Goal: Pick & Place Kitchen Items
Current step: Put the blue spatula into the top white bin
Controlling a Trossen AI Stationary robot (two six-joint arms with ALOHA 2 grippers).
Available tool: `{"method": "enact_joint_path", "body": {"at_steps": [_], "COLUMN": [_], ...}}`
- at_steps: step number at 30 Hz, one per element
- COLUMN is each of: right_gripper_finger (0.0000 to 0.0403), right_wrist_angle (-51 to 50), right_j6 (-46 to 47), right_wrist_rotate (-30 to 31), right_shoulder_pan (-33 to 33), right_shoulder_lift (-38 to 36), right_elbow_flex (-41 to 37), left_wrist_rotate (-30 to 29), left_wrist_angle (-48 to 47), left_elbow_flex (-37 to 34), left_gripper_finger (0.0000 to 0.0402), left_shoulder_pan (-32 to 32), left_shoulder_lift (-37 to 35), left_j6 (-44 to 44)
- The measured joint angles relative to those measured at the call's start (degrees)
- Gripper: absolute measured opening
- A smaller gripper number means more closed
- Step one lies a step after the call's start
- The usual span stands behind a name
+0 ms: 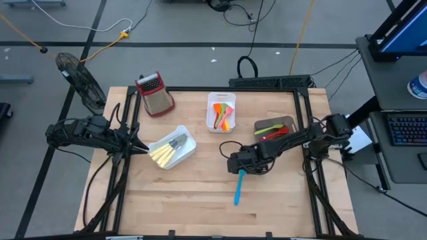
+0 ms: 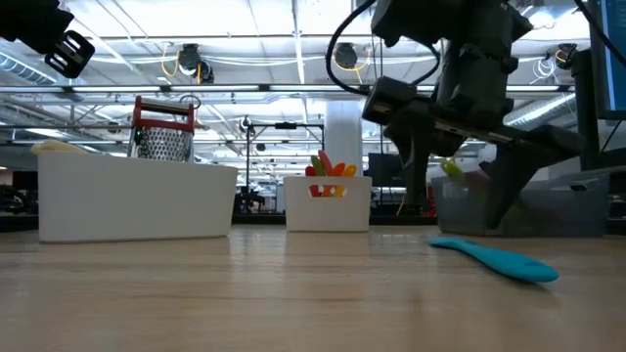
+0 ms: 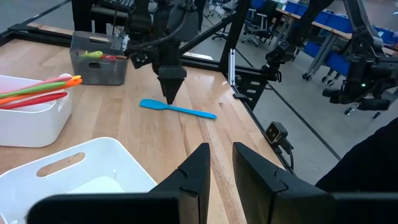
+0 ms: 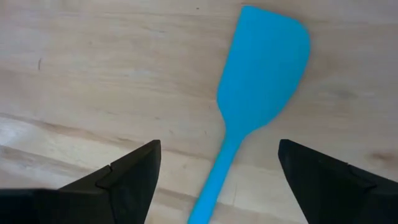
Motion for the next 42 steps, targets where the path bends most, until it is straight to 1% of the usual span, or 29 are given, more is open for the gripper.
{"method": "enact_joint_path", "body": {"at_steps": [10,13,16,23,31,38,42], "right_gripper_finger": [0.0315,0.0315,0.0314,0.0315,0.0317,0.0324,0.0321], "right_wrist_angle": [-3.13,-4.98,-5.01,-4.82,-3.83,-3.80,-3.78], "right_j6": [-0.13,-0.41,-0.35,0.32,-2.95,0.23,0.07], "right_wrist_rotate": [0.38,1.95,3.39,3.13,5.40,5.90,6.19], "right_shoulder_pan": [-1.62,-2.31,-2.68,-2.89,-2.65,-2.69,-2.69], "right_shoulder_lift": [-0.78,-0.38,0.66,4.95,5.12,5.20,5.25], "right_elbow_flex": [0.00,0.00,-0.04,0.28,0.11,0.07,0.07], "left_wrist_rotate": [-0.04,-0.03,-0.04,-0.05,-0.09,-0.09,-0.09], "left_wrist_angle": [-0.02,-0.01,-0.04,-0.05,-0.08,-0.01,-0.01], "left_elbow_flex": [0.00,0.00,0.00,0.00,0.00,0.00,0.00], "left_gripper_finger": [0.0069,0.0069,0.0069,0.0069,0.0069,0.0069,0.0069], "left_shoulder_pan": [0.00,-0.01,-0.01,0.00,0.00,0.00,0.00], "left_shoulder_lift": [0.00,0.00,-0.01,0.01,0.01,0.01,0.01], "left_j6": [0.02,0.04,0.04,0.04,0.13,0.13,0.15]}}
